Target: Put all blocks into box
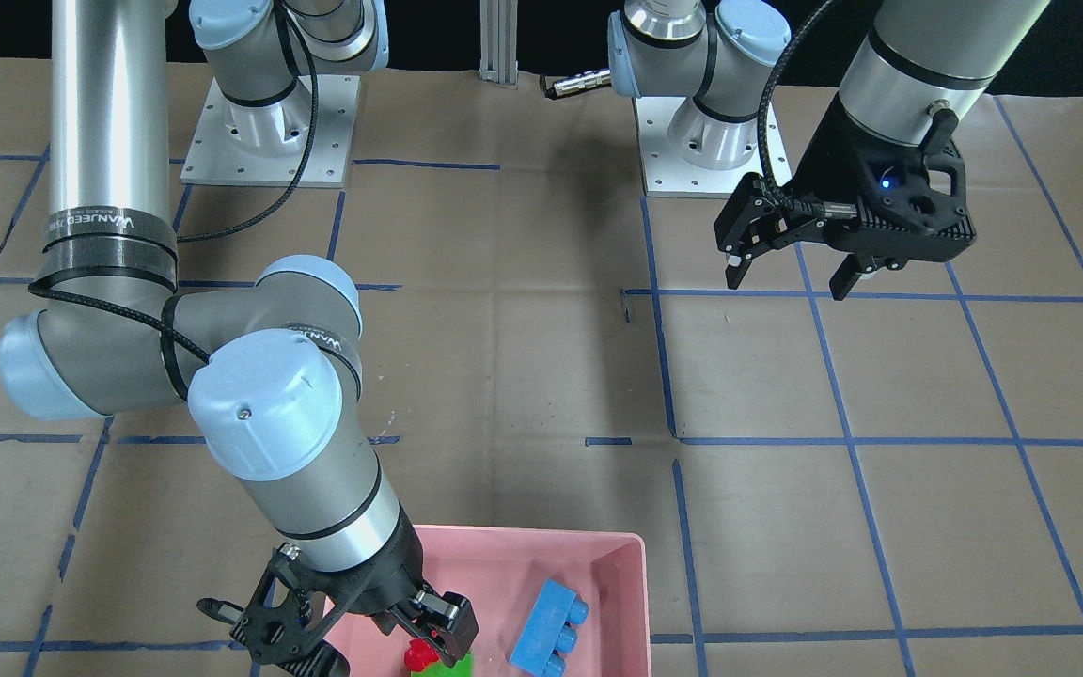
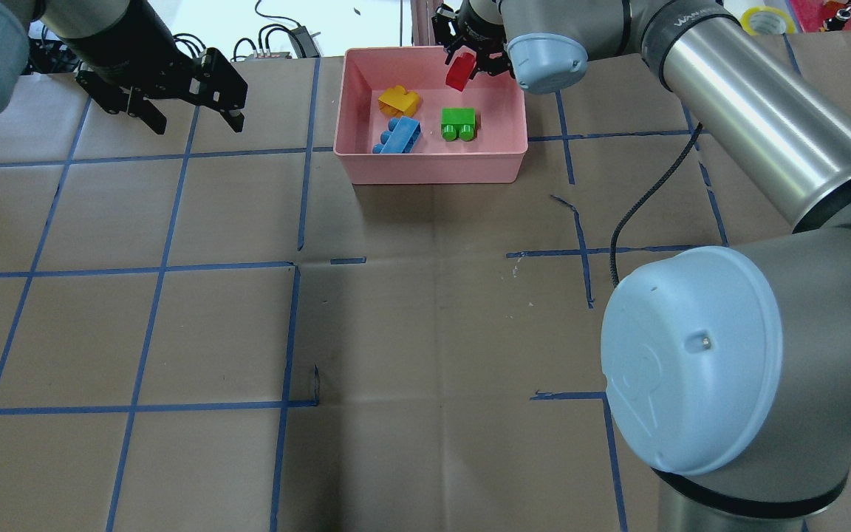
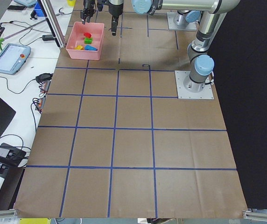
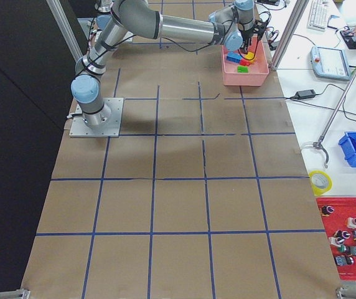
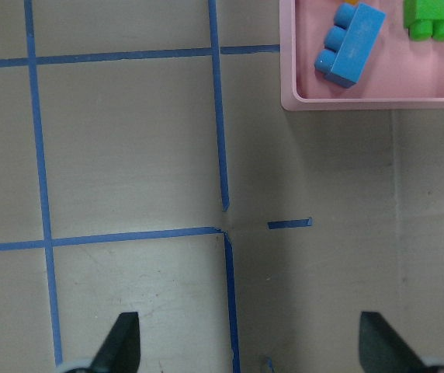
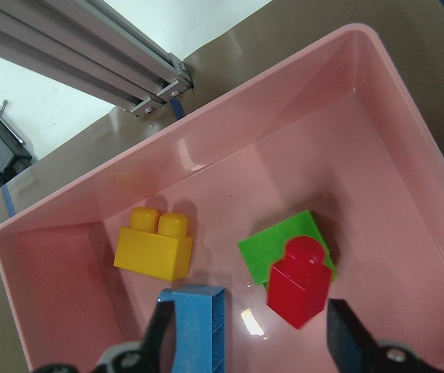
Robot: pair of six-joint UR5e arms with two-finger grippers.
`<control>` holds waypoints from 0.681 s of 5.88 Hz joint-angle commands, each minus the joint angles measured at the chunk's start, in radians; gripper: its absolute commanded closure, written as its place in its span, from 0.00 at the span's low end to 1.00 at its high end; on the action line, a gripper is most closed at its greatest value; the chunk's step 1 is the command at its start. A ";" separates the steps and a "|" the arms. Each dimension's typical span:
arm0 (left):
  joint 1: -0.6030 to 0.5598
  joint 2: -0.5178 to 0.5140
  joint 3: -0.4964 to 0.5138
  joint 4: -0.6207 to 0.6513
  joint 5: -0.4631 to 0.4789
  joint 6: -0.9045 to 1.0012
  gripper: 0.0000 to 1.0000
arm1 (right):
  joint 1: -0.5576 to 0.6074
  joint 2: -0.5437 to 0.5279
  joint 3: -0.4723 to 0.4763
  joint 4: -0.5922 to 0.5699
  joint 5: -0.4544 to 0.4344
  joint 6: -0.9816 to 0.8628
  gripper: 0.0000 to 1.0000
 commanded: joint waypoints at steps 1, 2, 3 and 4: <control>0.000 0.009 -0.006 -0.002 0.057 0.009 0.01 | -0.005 -0.033 0.015 0.007 -0.004 -0.005 0.00; 0.001 0.008 -0.004 -0.002 0.057 0.008 0.01 | -0.022 -0.131 0.044 0.011 -0.019 -0.056 0.00; 0.000 0.007 -0.004 -0.002 0.053 0.008 0.01 | -0.060 -0.256 0.126 0.099 -0.021 -0.263 0.00; 0.000 0.007 -0.006 -0.002 0.053 0.008 0.01 | -0.110 -0.387 0.233 0.140 -0.024 -0.487 0.00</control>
